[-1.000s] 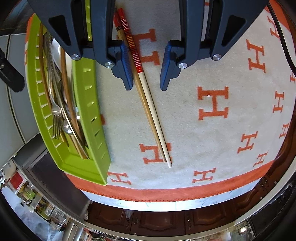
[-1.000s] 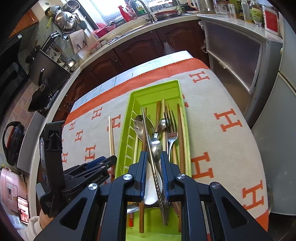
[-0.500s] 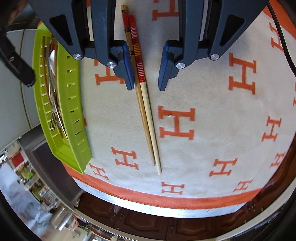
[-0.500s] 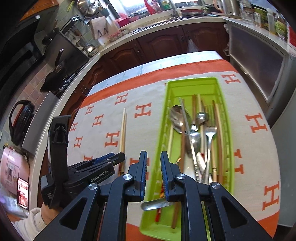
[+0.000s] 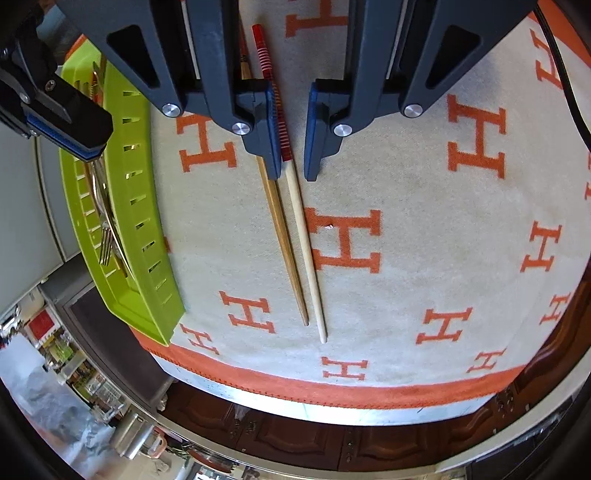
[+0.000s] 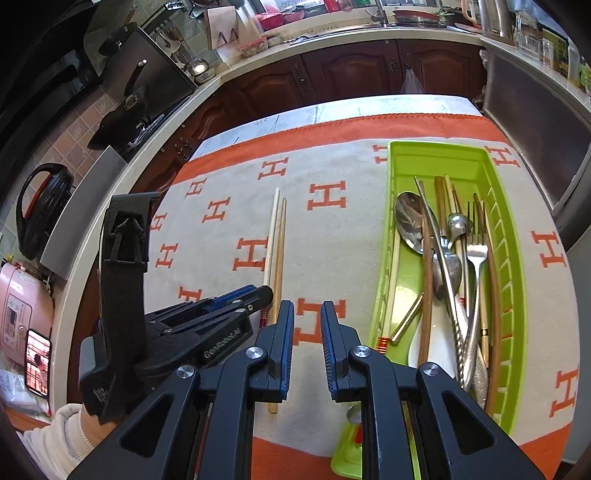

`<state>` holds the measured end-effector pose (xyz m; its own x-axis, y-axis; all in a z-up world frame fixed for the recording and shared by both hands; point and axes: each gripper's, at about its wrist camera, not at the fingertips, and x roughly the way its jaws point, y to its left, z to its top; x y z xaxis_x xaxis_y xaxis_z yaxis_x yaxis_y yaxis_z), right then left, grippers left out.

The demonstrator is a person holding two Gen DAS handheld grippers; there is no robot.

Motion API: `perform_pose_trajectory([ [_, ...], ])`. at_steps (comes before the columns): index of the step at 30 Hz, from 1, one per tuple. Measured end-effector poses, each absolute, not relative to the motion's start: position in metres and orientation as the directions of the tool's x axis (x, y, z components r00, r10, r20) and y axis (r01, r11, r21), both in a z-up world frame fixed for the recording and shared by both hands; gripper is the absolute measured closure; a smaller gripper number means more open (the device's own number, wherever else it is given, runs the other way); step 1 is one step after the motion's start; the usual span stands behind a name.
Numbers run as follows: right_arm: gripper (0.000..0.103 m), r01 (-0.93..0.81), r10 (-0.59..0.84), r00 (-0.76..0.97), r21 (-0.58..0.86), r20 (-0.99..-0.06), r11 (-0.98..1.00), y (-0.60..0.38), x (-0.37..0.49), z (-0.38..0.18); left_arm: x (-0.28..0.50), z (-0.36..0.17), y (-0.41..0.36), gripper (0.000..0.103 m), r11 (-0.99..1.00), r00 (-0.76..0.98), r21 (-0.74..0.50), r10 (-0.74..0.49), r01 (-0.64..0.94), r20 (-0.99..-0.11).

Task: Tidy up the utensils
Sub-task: 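Grasp a red-banded chopstick with the left gripper while the right gripper grasps another chopstick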

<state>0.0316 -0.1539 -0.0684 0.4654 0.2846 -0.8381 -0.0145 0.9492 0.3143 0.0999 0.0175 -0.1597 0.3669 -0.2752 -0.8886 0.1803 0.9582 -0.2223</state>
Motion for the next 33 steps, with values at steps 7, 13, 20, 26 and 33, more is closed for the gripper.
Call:
perform_pose_trajectory([
  [7,0.088,-0.028,0.275,0.457,0.295,-0.846,0.955,-0.14,0.035,-0.07,0.103,-0.159,0.015,0.093,0.963,0.394,-0.198,-0.256,0.182,-0.883],
  [13,0.088,-0.021,0.26,0.453,0.281,-0.853,0.959,-0.136,0.035,-0.07,0.101,-0.159,0.018,0.099,0.964,0.401,-0.199,-0.256,0.179,-0.879],
  [20,0.088,-0.021,0.25,0.448,0.269,-0.858,0.963,-0.128,0.039,-0.069,0.096,-0.157,0.04,0.1,0.961,0.387,-0.238,-0.275,0.141,-0.88],
  [26,0.086,-0.016,0.262,0.417,0.282,-0.87,0.959,-0.115,0.051,-0.078,0.089,-0.135,0.08,0.1,0.962,0.45,-0.26,-0.268,0.081,-0.852],
  [33,0.08,-0.017,0.24,0.389,0.254,-0.889,0.967,-0.089,0.07,-0.1,0.08,-0.116,0.121,0.1,0.963,0.502,-0.267,-0.247,0.032,-0.829],
])
